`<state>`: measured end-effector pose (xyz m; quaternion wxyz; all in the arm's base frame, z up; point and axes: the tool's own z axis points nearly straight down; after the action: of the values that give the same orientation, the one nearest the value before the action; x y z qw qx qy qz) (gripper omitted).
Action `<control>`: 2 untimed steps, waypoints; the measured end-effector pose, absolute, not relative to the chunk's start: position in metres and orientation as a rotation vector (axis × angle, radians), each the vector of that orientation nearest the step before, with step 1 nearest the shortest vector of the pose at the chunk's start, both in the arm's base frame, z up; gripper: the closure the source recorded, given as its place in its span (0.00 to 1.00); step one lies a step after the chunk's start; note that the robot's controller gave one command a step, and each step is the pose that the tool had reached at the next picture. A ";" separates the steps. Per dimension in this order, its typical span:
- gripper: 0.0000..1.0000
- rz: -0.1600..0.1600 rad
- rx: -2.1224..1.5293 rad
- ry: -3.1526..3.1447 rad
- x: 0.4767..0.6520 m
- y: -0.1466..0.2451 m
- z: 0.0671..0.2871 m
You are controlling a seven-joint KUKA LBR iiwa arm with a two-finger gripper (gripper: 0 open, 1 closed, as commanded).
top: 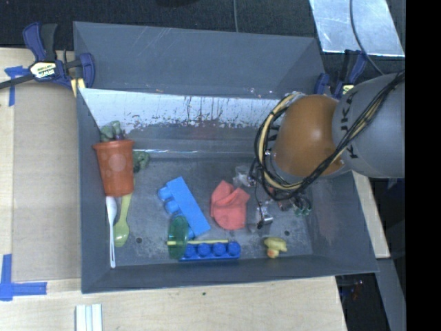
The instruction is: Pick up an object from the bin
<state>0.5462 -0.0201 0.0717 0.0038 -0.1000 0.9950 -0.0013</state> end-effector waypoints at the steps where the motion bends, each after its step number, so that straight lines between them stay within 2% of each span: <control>1: 0.00 -0.004 -0.463 3.102 0.566 0.008 0.081; 2: 1.00 -0.001 -0.128 3.123 0.580 0.015 0.072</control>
Offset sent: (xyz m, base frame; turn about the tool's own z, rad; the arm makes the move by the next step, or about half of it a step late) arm 0.0313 0.0351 -0.0017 0.1189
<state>0.5802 0.0146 0.0722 0.0079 -0.0411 0.9991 -0.0005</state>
